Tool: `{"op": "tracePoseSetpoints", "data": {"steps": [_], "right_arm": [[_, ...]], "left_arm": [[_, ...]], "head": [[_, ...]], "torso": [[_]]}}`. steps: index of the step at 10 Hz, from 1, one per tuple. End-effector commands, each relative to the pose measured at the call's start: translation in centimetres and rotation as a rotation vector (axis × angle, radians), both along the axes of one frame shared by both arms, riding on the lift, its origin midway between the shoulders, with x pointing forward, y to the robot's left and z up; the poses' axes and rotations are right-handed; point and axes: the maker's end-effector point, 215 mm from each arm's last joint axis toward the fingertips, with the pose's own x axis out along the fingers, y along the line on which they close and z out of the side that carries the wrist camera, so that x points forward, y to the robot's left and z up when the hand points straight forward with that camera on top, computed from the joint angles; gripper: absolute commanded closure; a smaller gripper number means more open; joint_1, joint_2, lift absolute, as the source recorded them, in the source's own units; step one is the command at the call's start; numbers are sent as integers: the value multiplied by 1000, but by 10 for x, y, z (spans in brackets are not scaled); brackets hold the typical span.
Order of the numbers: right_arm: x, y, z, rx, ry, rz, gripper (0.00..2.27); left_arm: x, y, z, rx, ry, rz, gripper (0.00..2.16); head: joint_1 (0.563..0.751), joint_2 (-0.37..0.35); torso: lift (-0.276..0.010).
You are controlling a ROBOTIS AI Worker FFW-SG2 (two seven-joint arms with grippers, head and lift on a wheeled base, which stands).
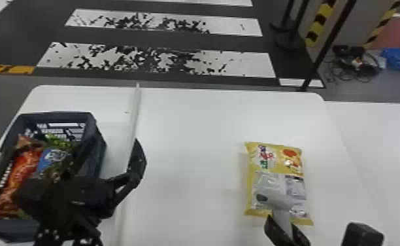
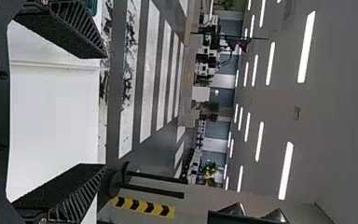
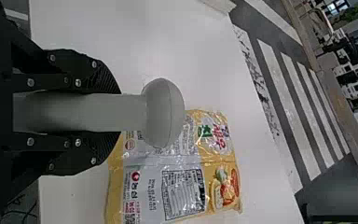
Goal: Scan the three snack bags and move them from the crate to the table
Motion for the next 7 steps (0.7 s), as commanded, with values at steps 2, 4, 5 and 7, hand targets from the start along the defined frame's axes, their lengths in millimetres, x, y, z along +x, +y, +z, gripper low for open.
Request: {"op": "tracePoseSetpoints", "data": {"steps": [2,4,5,7], "right_arm": [[4,11,-21,-36,8,26,2240],[1,21,-34,-48,26,47,2240],[2,20,-34,-50,23,49,2236],[7,15,-18,-40,-12,41,2240]], "left_arm": [[-3,3,3,0,-6,5,33],[-5,7,4,5,-10,12,33],[-5,7,4,5,-10,12,33],[-4,9,4,7,-11,14,33]], "head": [[695,-40],[695,-22],[695,-6],[695,4]], "torso": [[-62],[-62],[-62],[-62]]}}
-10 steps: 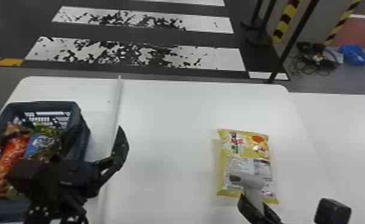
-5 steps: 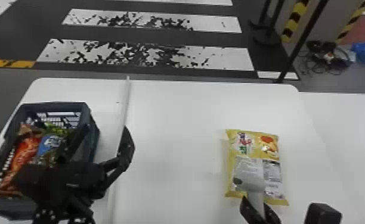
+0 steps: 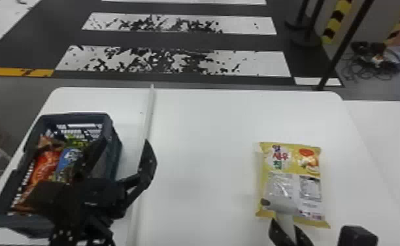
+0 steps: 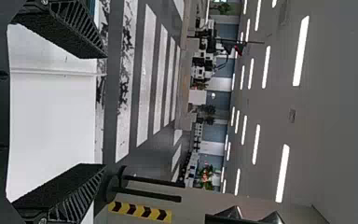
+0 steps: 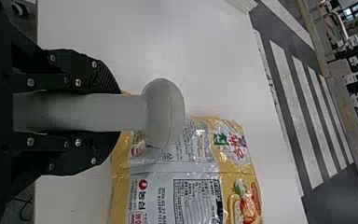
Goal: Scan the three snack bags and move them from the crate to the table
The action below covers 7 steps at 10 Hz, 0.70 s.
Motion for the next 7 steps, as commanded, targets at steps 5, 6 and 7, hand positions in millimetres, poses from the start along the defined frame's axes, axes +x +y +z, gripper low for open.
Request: {"op": "tracePoseSetpoints", "data": {"steps": [5,6,7], "right_arm": [[51,-90,60,-39,-103,-114,2240],[59,-115,49,-60,-65,-140,2236],[71,-143,43,-77,-61,-172,2240]], "left_arm": [[2,4,5,5,-10,7,33],[2,5,6,7,-9,5,33],[7,4,6,11,-3,1,33]], "head": [[695,-73],[695,-111],[695,-149]], "torso": [[-62],[-62],[-62]]}}
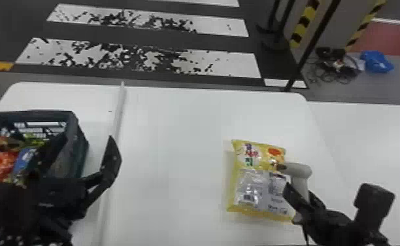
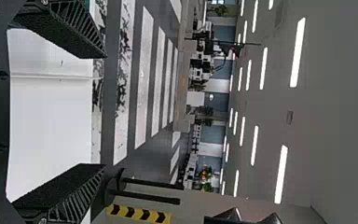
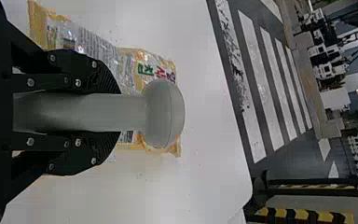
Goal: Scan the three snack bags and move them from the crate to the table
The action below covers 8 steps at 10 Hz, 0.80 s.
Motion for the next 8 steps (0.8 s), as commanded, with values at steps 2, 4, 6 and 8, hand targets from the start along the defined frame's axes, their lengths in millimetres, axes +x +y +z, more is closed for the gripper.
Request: {"op": "tracePoseSetpoints", "data": {"steps": [2,4,6,8], "right_arm": [[31,-77,-25,-40,34,-78,2240],[43,-125,-46,-35,59,-114,2240],[76,-148,-59,2,37,-94,2236],[104,-157,-58,-47,-8,-75,2229]], "left_arm": [[10,-1,-5,9,25,-5,33],[17,-4,-15,9,59,-13,33],[15,-8,-25,10,94,-18,33],[15,-11,-30,11,118,-24,33]], "head": [[695,-209],[695,-294],[695,-336],[695,-350]], "torso": [[-62],[-62],[-62],[-62]]}}
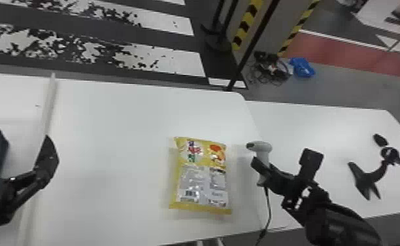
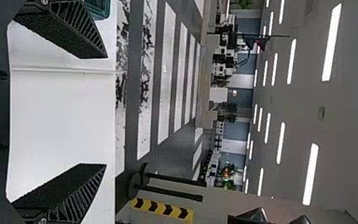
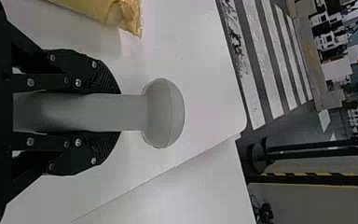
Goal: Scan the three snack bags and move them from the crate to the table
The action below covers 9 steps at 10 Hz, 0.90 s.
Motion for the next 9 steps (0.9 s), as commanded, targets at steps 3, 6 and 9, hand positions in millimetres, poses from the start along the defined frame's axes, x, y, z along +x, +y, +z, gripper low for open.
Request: {"op": "tracePoseSetpoints", "data": {"steps": [3,6,9], "right_arm": [[8,-6,-12,-39,31,23,6],[-17,-1,10,-10,-14,25,56],[-71,68,53,218,45,152,83]], "left_arm": [[-4,-8,-5,2,25,-16,33],[-6,-20,0,12,31,-39,33],[-6,-21,-1,13,34,-43,33]], "head": [[695,-350],[695,-350],[695,-350]], "torso": [[-62],[-62],[-62]]}}
